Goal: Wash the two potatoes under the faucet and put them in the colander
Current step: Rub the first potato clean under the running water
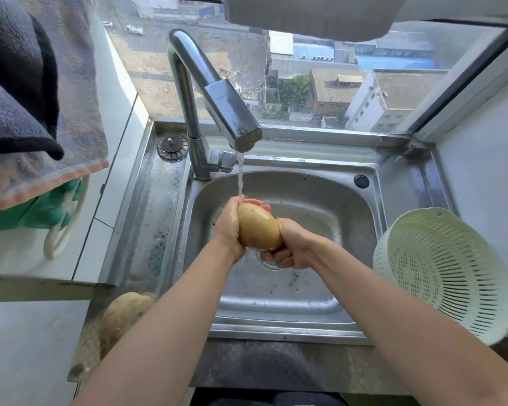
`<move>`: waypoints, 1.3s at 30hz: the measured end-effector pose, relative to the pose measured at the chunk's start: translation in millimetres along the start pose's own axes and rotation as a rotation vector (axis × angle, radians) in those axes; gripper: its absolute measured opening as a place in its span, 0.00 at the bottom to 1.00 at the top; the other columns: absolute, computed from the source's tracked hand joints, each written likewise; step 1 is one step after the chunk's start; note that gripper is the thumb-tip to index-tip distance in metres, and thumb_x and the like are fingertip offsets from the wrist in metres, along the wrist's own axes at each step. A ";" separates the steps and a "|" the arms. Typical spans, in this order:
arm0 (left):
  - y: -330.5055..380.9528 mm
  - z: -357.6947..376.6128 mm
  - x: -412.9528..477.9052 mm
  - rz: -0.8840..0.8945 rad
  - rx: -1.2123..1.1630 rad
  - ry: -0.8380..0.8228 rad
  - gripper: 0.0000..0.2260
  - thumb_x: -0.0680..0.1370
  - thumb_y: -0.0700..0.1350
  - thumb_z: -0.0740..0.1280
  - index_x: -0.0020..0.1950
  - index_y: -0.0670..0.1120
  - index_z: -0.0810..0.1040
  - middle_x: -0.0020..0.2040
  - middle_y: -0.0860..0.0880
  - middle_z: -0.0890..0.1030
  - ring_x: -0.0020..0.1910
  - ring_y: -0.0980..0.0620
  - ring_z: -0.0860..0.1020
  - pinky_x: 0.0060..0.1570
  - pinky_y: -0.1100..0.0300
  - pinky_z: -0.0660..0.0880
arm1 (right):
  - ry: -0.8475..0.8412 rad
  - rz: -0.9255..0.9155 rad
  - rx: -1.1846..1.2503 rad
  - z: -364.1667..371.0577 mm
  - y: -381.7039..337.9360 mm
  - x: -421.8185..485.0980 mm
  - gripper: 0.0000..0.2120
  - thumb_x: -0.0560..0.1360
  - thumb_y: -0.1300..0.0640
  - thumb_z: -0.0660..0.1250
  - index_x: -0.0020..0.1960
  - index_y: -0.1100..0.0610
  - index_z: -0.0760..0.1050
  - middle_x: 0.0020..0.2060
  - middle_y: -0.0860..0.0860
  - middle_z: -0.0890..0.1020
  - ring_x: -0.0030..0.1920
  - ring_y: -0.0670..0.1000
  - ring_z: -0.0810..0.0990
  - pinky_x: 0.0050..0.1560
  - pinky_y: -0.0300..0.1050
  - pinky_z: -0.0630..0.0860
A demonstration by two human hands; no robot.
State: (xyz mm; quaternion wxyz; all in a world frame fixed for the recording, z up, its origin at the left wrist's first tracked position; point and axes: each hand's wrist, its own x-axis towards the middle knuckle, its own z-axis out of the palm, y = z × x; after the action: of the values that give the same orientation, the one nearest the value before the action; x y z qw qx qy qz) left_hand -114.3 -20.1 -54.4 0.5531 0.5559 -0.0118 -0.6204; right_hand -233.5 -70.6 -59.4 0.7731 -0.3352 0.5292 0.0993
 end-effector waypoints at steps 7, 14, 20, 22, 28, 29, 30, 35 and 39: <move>-3.8 -10.3 -5.5 0.116 0.098 0.025 0.11 0.73 0.56 0.66 0.50 0.52 0.80 0.52 0.42 0.79 0.46 0.45 0.78 0.39 0.54 0.76 | -0.168 0.094 0.156 6.8 -5.5 0.3 0.18 0.77 0.51 0.47 0.44 0.61 0.70 0.24 0.55 0.75 0.16 0.45 0.63 0.16 0.32 0.56; -2.1 3.0 -10.9 0.098 -0.012 0.296 0.12 0.82 0.52 0.58 0.48 0.50 0.79 0.46 0.46 0.80 0.41 0.49 0.78 0.40 0.56 0.76 | 0.091 -0.313 0.133 25.4 -3.2 1.7 0.27 0.74 0.35 0.61 0.61 0.55 0.75 0.52 0.59 0.82 0.44 0.55 0.82 0.37 0.44 0.80; -5.2 -10.3 -8.7 -0.007 -0.111 0.154 0.05 0.78 0.46 0.69 0.50 0.46 0.81 0.40 0.47 0.82 0.35 0.50 0.79 0.26 0.63 0.74 | -0.022 -0.164 0.344 4.6 2.8 -0.5 0.37 0.74 0.30 0.52 0.49 0.65 0.77 0.33 0.61 0.79 0.21 0.52 0.73 0.14 0.32 0.59; -6.5 -7.7 -7.1 -0.023 -0.164 0.214 0.03 0.76 0.44 0.71 0.44 0.46 0.81 0.31 0.50 0.83 0.29 0.53 0.80 0.26 0.63 0.75 | -0.055 -0.127 0.353 3.0 3.2 -2.9 0.35 0.75 0.33 0.52 0.48 0.65 0.77 0.31 0.61 0.79 0.19 0.51 0.72 0.13 0.31 0.59; -10.8 -15.5 -2.0 0.190 0.275 0.341 0.15 0.80 0.47 0.67 0.34 0.45 0.76 0.30 0.49 0.75 0.33 0.53 0.72 0.35 0.61 0.68 | -0.037 -0.123 0.200 -0.9 -1.0 -10.9 0.35 0.76 0.32 0.50 0.51 0.64 0.75 0.31 0.62 0.81 0.19 0.52 0.72 0.13 0.32 0.59; -11.2 -18.2 -2.3 0.194 0.307 0.350 0.17 0.82 0.48 0.63 0.34 0.45 0.73 0.31 0.48 0.73 0.33 0.52 0.71 0.35 0.61 0.67 | -0.013 -0.131 0.183 -0.2 -2.2 -10.4 0.36 0.76 0.31 0.49 0.50 0.64 0.75 0.31 0.62 0.81 0.19 0.52 0.72 0.13 0.32 0.59; -11.2 -20.5 -2.7 0.190 0.325 0.364 0.18 0.83 0.48 0.60 0.34 0.45 0.71 0.32 0.48 0.72 0.33 0.52 0.70 0.35 0.60 0.67 | 0.013 -0.144 0.173 1.4 -3.9 -9.0 0.36 0.76 0.31 0.48 0.50 0.64 0.75 0.31 0.62 0.81 0.19 0.52 0.72 0.14 0.32 0.59; -6.8 -21.0 -11.1 0.248 0.355 0.364 0.16 0.82 0.58 0.57 0.50 0.45 0.72 0.44 0.49 0.75 0.45 0.50 0.74 0.48 0.52 0.73 | 0.171 -0.216 0.062 14.6 -10.0 0.6 0.39 0.75 0.29 0.48 0.52 0.63 0.77 0.34 0.61 0.83 0.21 0.52 0.74 0.16 0.34 0.61; -10.4 -1.6 -17.8 0.251 0.290 0.162 0.21 0.78 0.54 0.68 0.68 0.50 0.69 0.56 0.51 0.75 0.53 0.49 0.77 0.45 0.51 0.80 | 0.383 -0.343 -0.163 29.3 -9.4 4.8 0.34 0.74 0.31 0.52 0.53 0.61 0.77 0.38 0.64 0.85 0.29 0.62 0.82 0.29 0.46 0.74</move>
State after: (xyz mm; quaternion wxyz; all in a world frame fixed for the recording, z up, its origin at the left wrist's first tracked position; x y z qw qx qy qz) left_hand -124.3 -2.7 -49.5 0.5393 0.6720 -0.1259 -0.4916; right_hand -204.7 -60.4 -53.4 0.6351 -0.4936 0.5915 -0.0560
